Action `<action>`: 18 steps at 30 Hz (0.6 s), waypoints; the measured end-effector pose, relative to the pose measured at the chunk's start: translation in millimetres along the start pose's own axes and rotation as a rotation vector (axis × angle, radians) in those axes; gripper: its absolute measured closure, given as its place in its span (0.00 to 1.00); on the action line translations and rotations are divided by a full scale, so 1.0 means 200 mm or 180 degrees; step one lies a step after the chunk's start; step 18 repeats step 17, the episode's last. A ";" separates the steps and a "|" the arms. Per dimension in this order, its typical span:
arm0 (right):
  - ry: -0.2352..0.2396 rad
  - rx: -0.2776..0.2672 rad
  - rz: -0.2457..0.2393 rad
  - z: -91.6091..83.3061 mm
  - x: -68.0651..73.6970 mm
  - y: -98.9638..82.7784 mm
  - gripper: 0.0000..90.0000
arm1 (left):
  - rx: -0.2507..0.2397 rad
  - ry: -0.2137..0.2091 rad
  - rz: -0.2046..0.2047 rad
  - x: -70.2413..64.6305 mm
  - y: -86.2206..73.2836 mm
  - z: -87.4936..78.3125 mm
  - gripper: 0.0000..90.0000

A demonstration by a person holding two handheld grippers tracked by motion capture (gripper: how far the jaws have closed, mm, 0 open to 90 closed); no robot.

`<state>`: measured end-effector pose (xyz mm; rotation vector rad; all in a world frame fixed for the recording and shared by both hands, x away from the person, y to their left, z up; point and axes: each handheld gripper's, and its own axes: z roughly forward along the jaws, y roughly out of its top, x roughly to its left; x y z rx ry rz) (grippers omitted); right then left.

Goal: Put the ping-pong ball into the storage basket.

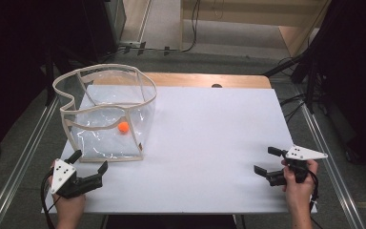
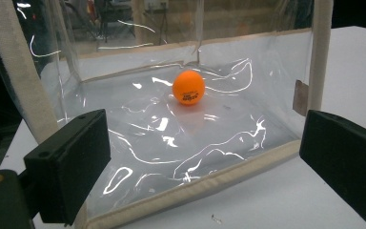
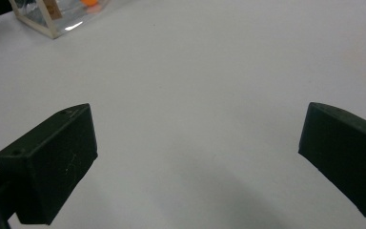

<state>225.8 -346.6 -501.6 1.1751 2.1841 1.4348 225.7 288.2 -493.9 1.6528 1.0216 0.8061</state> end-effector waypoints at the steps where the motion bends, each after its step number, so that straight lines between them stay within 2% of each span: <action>1: -0.0015 -0.0007 -0.0001 -0.01 -0.01 -0.01 0.00 | 0.0001 -0.0001 0.0001 0.00 0.00 0.00 0.04; 11: -0.0072 -0.0226 0.0056 -0.04 -0.03 -0.06 0.00 | -0.0010 0.0008 -0.0013 0.01 0.00 0.00 0.04; 18: -0.0072 -0.0222 0.0092 -0.03 -0.02 -0.06 0.00 | -0.0026 0.0004 -0.0021 0.01 0.01 0.00 0.04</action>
